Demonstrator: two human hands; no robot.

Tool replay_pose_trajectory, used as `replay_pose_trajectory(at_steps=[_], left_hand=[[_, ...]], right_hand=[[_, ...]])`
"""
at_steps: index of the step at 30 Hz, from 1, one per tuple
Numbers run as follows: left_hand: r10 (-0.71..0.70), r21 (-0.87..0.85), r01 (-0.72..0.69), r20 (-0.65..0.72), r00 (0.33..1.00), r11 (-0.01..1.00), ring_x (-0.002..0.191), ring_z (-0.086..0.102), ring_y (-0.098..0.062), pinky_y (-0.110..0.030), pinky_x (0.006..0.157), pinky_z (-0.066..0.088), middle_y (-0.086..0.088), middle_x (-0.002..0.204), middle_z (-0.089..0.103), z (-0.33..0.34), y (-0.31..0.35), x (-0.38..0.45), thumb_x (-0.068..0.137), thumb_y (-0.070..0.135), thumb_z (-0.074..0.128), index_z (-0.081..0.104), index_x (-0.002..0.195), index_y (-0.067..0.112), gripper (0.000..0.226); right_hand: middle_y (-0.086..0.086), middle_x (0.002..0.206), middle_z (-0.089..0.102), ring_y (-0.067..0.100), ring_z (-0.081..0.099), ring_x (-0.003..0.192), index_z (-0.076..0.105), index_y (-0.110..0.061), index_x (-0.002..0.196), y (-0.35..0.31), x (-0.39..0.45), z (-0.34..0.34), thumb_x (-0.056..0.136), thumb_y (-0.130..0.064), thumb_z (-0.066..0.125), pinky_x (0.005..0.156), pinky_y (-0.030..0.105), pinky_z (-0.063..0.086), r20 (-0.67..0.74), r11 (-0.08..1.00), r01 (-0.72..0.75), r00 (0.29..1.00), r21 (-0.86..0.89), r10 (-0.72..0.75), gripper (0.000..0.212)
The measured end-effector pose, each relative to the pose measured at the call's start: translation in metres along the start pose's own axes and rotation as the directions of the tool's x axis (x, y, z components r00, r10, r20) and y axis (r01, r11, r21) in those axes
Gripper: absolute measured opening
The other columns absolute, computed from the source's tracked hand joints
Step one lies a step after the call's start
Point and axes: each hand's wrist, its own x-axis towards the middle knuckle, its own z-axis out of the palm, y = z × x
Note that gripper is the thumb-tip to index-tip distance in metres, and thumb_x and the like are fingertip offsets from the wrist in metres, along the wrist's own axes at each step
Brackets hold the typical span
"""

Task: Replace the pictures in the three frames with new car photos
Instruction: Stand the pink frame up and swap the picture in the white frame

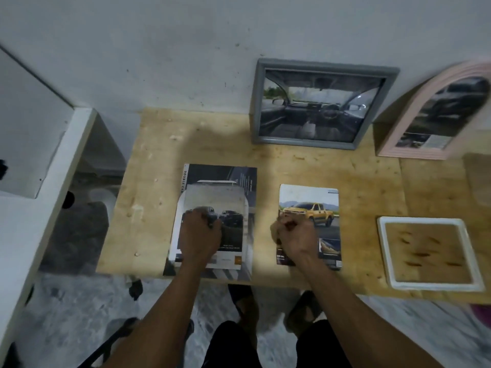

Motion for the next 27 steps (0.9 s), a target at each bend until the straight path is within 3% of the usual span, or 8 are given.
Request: replay_pose_trajectory(at_steps=[3,7,11,15,18,20,23,27], left_hand=[[0.048,-0.008,-0.048,0.126,0.991,0.999,0.083,0.059,-0.015,-0.026,0.077,0.045,0.003,0.086,0.058,0.036,0.027,-0.015,0.090,0.023,0.070,0.062,0.098,0.012,0.016],[0.067,0.012,-0.073,0.276,0.959,0.997,0.100,0.061,-0.021,-0.025,0.082,0.042,-0.006,0.112,0.063,0.084,0.058,-0.034,0.091,0.030,0.068,0.060,0.120,0.009,0.036],[-0.028,0.081,0.003,0.305,0.952,0.997,0.110,0.061,-0.029,-0.034,0.091,0.051,-0.014,0.127,0.061,0.111,0.081,-0.045,0.097,0.036,0.059,0.054,0.133,0.005,0.048],[-0.133,0.039,0.127,0.267,0.955,0.991,0.078,0.063,-0.010,-0.014,0.062,0.049,-0.001,0.101,0.066,0.125,0.097,-0.053,0.099,0.033,0.057,0.057,0.108,0.014,0.021],[-0.237,-0.060,0.257,0.235,0.943,0.965,0.078,0.071,-0.019,-0.038,0.072,0.061,-0.002,0.092,0.074,0.141,0.091,-0.055,0.092,0.035,0.061,0.067,0.093,0.018,0.018],[-0.294,-0.168,0.334,0.226,0.929,0.927,0.082,0.073,-0.028,-0.047,0.073,0.063,-0.008,0.093,0.074,0.148,0.089,-0.060,0.090,0.017,0.069,0.071,0.091,0.015,0.003],[-0.335,-0.250,0.386,0.224,0.915,0.888,0.079,0.074,-0.029,-0.046,0.071,0.063,-0.008,0.092,0.075,0.148,0.096,-0.071,0.085,0.002,0.072,0.074,0.087,0.016,0.015],[-0.369,-0.353,0.399,0.153,0.917,0.846,0.075,0.075,-0.023,-0.042,0.073,0.062,-0.007,0.093,0.076,0.141,0.113,-0.096,0.089,0.016,0.072,0.072,0.093,0.017,0.005]], right_hand=[[0.005,0.090,0.070,0.021,0.065,0.083,0.070,-0.006,0.095,0.024,0.000,-0.046,0.089,-0.008,0.063,0.059,0.002,0.038,-0.166,0.997,-0.046,0.985,-0.057,0.036,0.010],[0.013,0.103,0.071,0.033,0.065,0.096,0.066,-0.009,0.110,0.057,0.010,-0.088,0.088,-0.014,0.064,0.073,0.025,0.041,-0.238,0.988,-0.122,0.966,-0.094,0.097,0.023],[0.015,0.113,0.068,0.034,0.062,0.106,0.060,-0.006,0.123,0.072,0.018,-0.102,0.089,-0.015,0.064,0.083,0.029,0.045,-0.162,0.983,-0.147,0.978,-0.109,0.128,0.035],[0.010,0.107,0.069,0.028,0.063,0.101,0.062,-0.009,0.111,0.079,0.025,-0.111,0.087,-0.010,0.064,0.078,0.022,0.038,-0.075,0.986,-0.157,0.985,-0.053,0.152,0.024],[0.007,0.111,0.068,0.025,0.063,0.102,0.062,-0.011,0.115,0.086,0.031,-0.116,0.088,-0.014,0.063,0.077,0.022,0.039,0.005,0.986,-0.165,0.986,-0.015,0.165,0.027],[0.004,0.109,0.068,0.021,0.062,0.094,0.062,-0.014,0.114,0.091,0.036,-0.123,0.089,-0.017,0.064,0.072,0.020,0.042,0.081,0.986,-0.166,0.983,0.013,0.164,0.025],[-0.003,0.095,0.063,0.004,0.056,0.078,0.061,-0.017,0.105,0.096,0.039,-0.135,0.092,-0.012,0.063,0.055,0.008,0.042,0.220,0.990,-0.110,0.971,0.084,0.089,0.014],[-0.007,0.093,0.063,0.011,0.063,0.089,0.060,-0.013,0.112,0.092,0.032,-0.157,0.094,-0.011,0.060,0.067,0.013,0.047,0.192,0.987,0.010,0.980,0.163,-0.042,0.018]])
